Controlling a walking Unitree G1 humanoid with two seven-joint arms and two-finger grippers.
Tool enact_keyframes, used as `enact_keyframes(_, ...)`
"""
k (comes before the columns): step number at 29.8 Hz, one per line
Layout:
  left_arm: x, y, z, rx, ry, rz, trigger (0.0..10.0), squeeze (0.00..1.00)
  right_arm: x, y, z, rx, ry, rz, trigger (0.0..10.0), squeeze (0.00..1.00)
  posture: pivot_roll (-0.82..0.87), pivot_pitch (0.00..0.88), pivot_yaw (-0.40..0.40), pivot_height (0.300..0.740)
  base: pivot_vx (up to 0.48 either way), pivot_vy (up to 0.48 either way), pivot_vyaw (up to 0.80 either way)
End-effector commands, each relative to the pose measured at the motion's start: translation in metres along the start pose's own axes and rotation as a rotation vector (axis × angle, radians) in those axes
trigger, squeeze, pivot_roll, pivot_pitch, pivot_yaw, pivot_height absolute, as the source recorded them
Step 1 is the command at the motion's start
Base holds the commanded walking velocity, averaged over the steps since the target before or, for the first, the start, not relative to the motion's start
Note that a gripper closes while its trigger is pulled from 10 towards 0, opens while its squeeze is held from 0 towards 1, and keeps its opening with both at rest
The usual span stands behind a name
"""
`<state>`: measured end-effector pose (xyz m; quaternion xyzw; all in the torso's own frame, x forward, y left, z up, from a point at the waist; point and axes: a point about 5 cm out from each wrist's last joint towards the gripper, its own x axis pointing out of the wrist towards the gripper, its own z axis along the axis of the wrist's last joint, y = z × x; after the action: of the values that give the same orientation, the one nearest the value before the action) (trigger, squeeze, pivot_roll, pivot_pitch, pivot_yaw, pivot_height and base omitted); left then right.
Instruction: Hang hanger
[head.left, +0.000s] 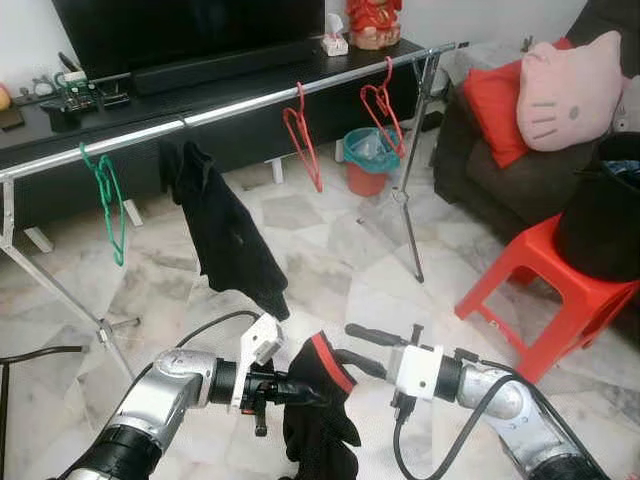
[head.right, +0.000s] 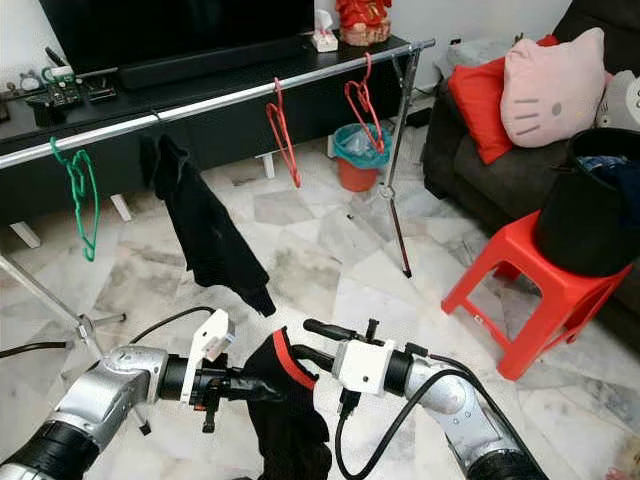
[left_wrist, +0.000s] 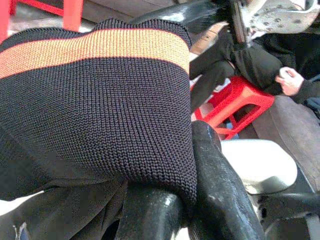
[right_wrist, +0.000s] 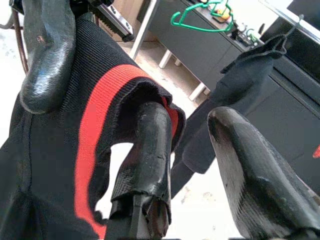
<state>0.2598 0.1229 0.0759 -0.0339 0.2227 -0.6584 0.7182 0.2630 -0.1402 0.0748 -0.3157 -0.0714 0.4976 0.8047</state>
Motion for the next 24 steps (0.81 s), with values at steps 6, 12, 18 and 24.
enact_keyframes(6, -0.006, -0.009, -0.004, 0.035, 0.071, -0.062, 10.0, 0.0, -0.011, -0.013, 0.005, -0.105, -0.004, -0.026, 10.0, 0.0, -0.01, 0.0, 0.021, 0.74, 0.0, 0.0, 0.0)
enact_keyframes(12, -0.008, -0.014, -0.006, 0.053, 0.121, -0.107, 10.0, 0.0, -0.017, -0.017, 0.005, -0.207, 0.014, 0.024, 10.0, 0.0, -0.01, 0.0, 0.019, 0.74, 0.0, 0.0, 0.0)
enact_keyframes(18, -0.006, -0.018, 0.003, 0.093, 0.126, -0.137, 10.0, 0.0, -0.002, -0.007, 0.018, -0.226, -0.069, 0.088, 10.0, 0.0, -0.01, 0.0, 0.015, 0.74, 0.0, 0.0, 0.0)
enact_keyframes(24, -0.007, -0.018, 0.008, 0.108, 0.125, -0.143, 10.0, 0.0, 0.006, -0.002, 0.024, -0.233, -0.104, 0.115, 10.0, 0.0, 0.0, 0.0, 0.016, 0.74, 0.0, 0.0, 0.0)
